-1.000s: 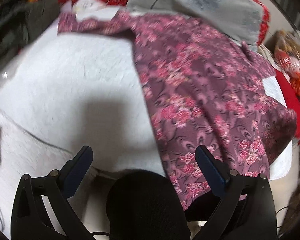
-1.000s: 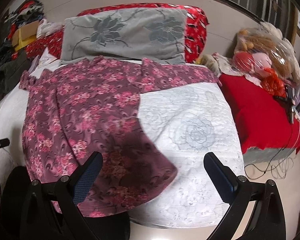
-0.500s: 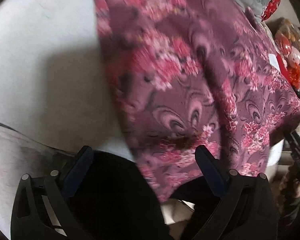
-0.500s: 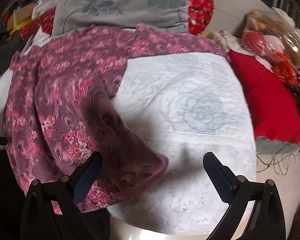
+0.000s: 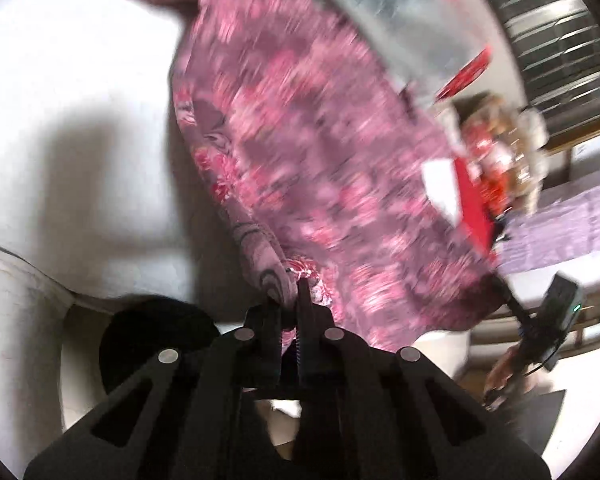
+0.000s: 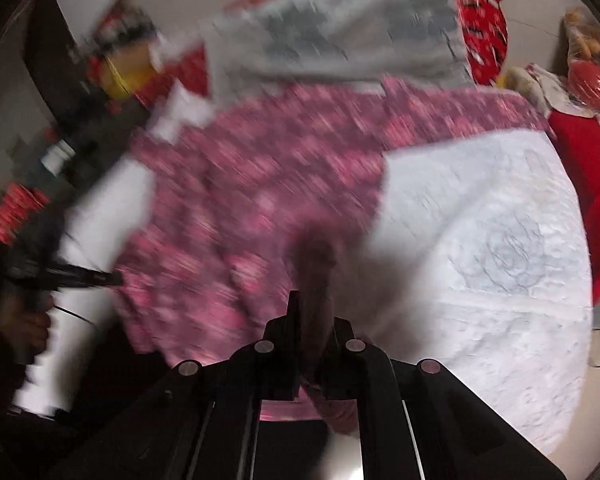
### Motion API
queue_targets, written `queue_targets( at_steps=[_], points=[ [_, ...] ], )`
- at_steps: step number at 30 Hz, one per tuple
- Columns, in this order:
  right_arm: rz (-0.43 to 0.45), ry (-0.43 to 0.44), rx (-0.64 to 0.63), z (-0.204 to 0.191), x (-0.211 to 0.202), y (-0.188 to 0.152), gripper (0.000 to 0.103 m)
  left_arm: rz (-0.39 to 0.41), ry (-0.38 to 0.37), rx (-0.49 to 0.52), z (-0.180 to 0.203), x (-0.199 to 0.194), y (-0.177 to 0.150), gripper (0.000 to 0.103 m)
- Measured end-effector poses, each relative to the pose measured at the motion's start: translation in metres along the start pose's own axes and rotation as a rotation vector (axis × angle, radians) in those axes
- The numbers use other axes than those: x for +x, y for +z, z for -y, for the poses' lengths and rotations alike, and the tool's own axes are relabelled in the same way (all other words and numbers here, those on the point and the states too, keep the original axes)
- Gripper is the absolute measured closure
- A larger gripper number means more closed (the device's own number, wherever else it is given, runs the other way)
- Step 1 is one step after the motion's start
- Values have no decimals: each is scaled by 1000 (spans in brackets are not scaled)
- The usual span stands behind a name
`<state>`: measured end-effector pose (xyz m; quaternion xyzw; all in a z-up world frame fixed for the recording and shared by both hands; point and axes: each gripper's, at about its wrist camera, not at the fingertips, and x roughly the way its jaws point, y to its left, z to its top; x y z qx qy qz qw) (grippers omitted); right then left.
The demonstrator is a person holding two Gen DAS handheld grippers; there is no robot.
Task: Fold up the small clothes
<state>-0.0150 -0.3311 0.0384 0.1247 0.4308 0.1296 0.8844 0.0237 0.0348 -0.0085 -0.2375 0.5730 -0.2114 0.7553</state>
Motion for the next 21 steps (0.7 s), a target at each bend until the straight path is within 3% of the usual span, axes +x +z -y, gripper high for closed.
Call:
queue_targets(
  at_steps=[3,6,9,12,15,18,20,21],
  points=[
    [67,107,83,-6,-28,7,98,48,2,12,8,-34,3,100],
    [69,136,156,2,-30,-2,98,45,68,3,-1,-34,-5,99],
    [-6,86,249,23,-9,-21,98,-10,159,-57,-26,-12,-7,99],
    [-134,-30,339,56,32,-51,98,-75,253,-136,-56,11,-13,99],
    [-233,-128,374,71,53,-70,98,-54,261,-147,-62,10,-12,99],
    [-186,-128,359,69,41,-52,97,29,291,-55,-38,-7,5,98],
    [-106,-150,351,75,29,-25,93,80,319,23,-20,-14,21,90],
    [-47,-159,366,84,21,-7,93,104,319,59,-8,-10,34,76]
  ],
)
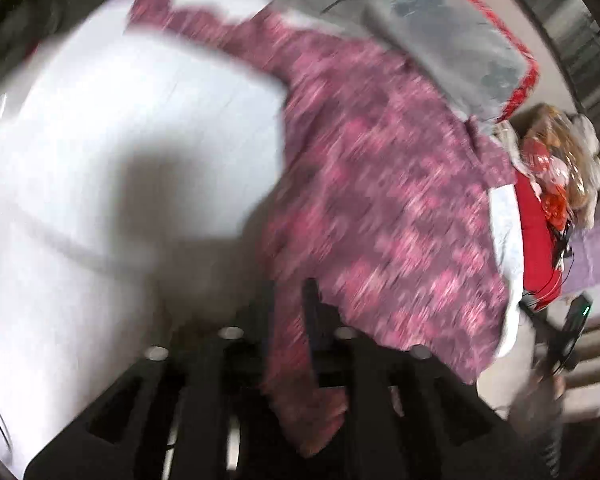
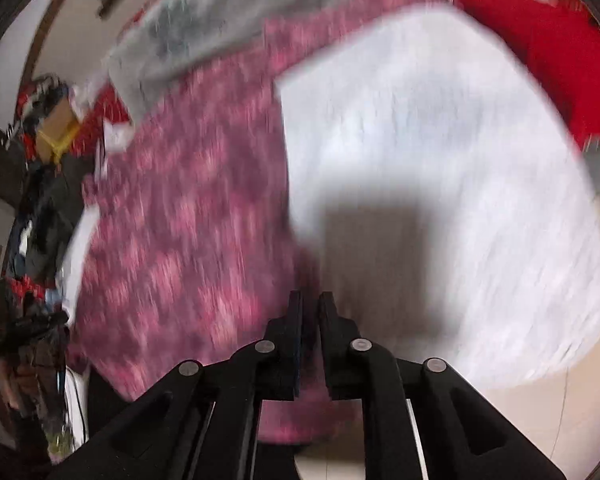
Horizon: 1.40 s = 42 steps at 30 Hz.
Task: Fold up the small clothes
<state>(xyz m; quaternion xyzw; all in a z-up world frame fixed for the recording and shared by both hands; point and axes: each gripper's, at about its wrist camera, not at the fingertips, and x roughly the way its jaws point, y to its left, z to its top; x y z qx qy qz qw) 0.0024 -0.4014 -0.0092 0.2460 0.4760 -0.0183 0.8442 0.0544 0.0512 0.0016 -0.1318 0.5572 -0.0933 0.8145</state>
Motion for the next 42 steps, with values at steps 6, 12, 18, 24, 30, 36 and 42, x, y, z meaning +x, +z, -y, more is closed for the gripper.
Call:
queue_targets(
  at_steps=[6,12,18,24,30,36,42],
  points=[
    [194,-24,237,68,6,120,69,36,-5,94,59,54,64,48],
    [304,-85,489,157,53,217,61,12,14,107,94,126,111,48],
    [371,-78,657,217,118,284,56,-2,-24,102,101,160,133,48],
    [409,-113,601,222,148,323,58,18,-24,114,109,164,158,48],
    [562,-97,498,217,87,319,94,71,-45,91,110,157,191,48],
    [498,-261,617,257,65,294,99,7,-15,57,100,190,197,43],
    [547,-199,507,211,46,289,99,7,-53,52,98,183,197,43]
  ],
)
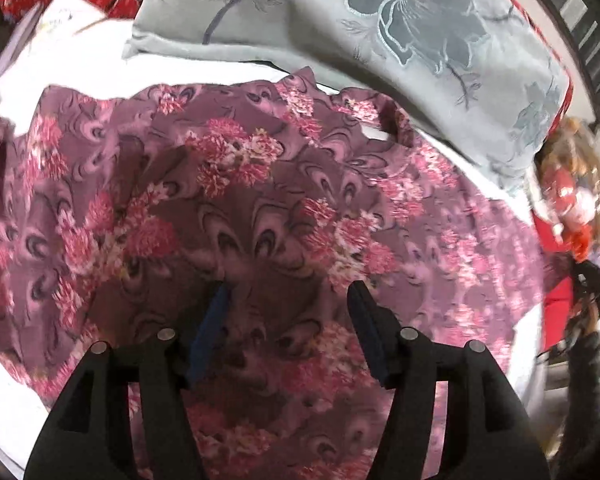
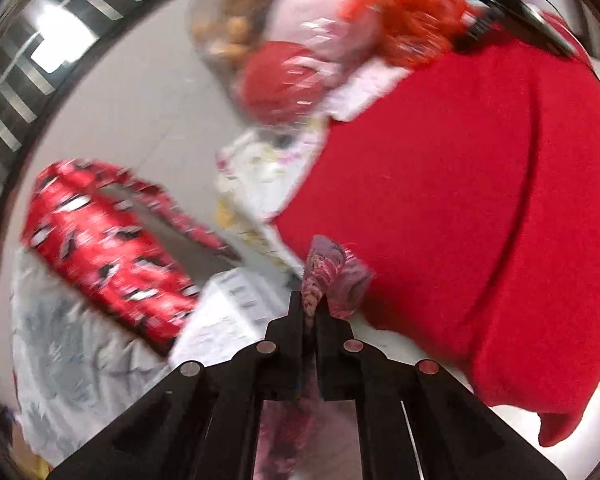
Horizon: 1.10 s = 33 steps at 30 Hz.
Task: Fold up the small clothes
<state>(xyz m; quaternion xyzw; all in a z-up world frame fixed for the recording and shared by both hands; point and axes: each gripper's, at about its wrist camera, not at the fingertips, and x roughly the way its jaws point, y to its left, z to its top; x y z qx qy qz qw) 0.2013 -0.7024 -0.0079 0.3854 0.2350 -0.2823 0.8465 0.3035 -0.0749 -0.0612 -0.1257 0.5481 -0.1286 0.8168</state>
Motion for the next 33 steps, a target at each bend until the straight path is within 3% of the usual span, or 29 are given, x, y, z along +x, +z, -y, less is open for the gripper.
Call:
queue_targets(
  at_steps=[5,8,21,28,29,33],
  points=[
    [-60,137,-160,-78,-22,-33,99,4,-81,-56,-17,-23,-3,43],
    [-121,219,-247,-129,-30,-72,99,-1,-115,-74,-33,-39,-3,43],
    [-441,439,-561,-317,-49,-302,99,28,-171,-110,-120,-105,-1,42],
    [-597,533,-646,-376,-56,-417,98,58,-210,-152,-140,-117,-2,42],
    [-646,538,-657,-379,-56,-439,93,60,-216,-158,-140,-117,-2,42],
    [-800,480,-739,-373,-56,-485,84,50,-243,-172,-137,-112,2,42]
  ],
)
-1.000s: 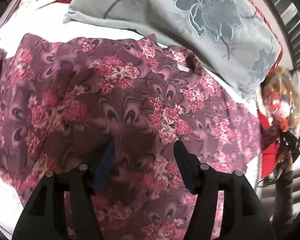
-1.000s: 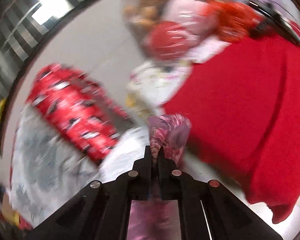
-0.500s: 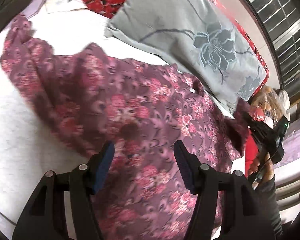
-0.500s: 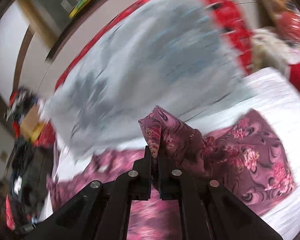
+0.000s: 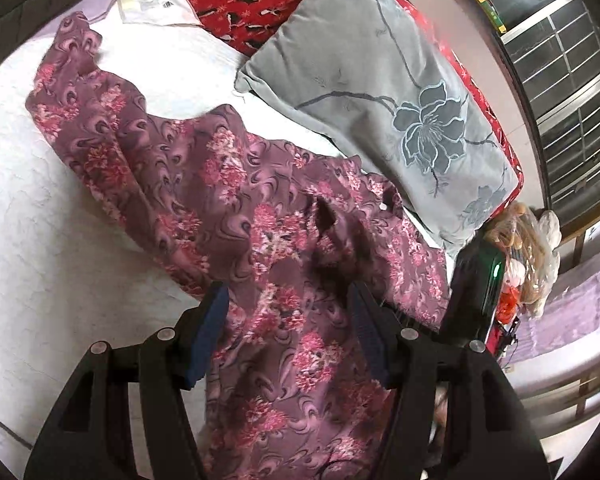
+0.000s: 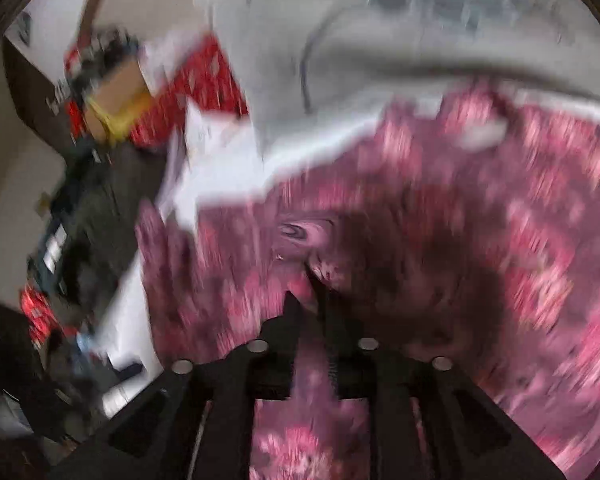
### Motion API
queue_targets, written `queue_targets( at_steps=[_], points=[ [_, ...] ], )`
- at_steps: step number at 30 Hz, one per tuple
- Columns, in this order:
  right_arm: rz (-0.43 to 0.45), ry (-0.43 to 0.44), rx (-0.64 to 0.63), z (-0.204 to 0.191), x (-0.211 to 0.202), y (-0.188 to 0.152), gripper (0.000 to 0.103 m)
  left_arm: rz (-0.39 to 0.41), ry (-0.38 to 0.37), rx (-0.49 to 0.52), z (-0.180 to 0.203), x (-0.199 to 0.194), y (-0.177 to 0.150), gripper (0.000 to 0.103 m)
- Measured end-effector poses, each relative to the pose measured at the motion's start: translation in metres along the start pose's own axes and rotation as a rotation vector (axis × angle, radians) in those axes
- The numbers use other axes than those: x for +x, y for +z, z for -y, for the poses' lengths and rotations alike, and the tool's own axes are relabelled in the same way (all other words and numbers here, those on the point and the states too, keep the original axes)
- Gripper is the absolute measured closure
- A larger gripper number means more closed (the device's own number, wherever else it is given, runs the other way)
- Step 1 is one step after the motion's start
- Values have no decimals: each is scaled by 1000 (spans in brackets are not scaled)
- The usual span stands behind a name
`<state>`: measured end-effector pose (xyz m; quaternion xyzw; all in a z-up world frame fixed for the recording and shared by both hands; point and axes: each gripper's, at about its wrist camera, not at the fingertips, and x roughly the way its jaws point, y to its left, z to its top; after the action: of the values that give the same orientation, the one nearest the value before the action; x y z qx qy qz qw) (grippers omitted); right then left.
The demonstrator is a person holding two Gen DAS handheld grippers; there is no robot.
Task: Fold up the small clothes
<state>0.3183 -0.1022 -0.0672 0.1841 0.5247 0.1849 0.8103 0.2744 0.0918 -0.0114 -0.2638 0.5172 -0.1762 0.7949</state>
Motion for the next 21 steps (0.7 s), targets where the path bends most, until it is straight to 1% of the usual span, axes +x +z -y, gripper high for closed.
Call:
queue_targets(
  at_steps=[1,2,3,4,5,6,7,8,10,11,12,13,14,15,16,18,19,20,21],
  points=[
    [-15,21,-6,1,-4,-7,84,-14,-15,-3,2,5,0,42],
    [-11,41,-15,3,-13,-14,83,-31,-28,-4,5,12,0,42],
    [16,45,-25,8,-29,-21,81,-56,-42,-5,10,23,1,42],
    [47,37,-25,17,-45,-27,73,-76,-49,-4,15,32,0,42],
    [88,15,-11,31,-65,-33,65,-104,-52,-3,21,44,1,41],
    [115,-7,2,42,-79,-35,63,-141,-54,1,28,61,1,37],
    [137,-32,15,54,-92,-37,62,-165,-47,4,35,74,1,36],
    [163,-75,39,74,-110,-41,62,-190,-32,6,42,91,2,36],
    [196,-130,82,100,-133,-45,62,-211,-2,5,52,113,3,36],
    [217,-152,121,118,-146,-48,62,-204,29,-8,56,124,5,36],
    [234,-166,158,134,-158,-51,62,-182,39,-23,58,128,8,37],
    [254,-178,197,149,-169,-55,62,-154,36,-34,60,129,10,42],
    [268,-185,220,159,-178,-56,62,-129,33,-39,63,129,13,57],
    [290,-197,249,172,-187,-58,62,-119,36,-36,66,129,16,99],
    [305,-207,269,179,-192,-60,62,-118,32,-39,67,127,19,99],
    [353,-229,320,201,-204,-60,62,-53,19,-56,65,107,22,100],
    [369,-235,335,208,-207,-59,62,-20,24,-50,64,97,23,100],
    [399,-248,365,219,-211,-57,61,5,41,-41,62,88,23,100],
    [412,-255,387,231,-215,-57,60,25,75,-35,59,80,22,100]
  ],
)
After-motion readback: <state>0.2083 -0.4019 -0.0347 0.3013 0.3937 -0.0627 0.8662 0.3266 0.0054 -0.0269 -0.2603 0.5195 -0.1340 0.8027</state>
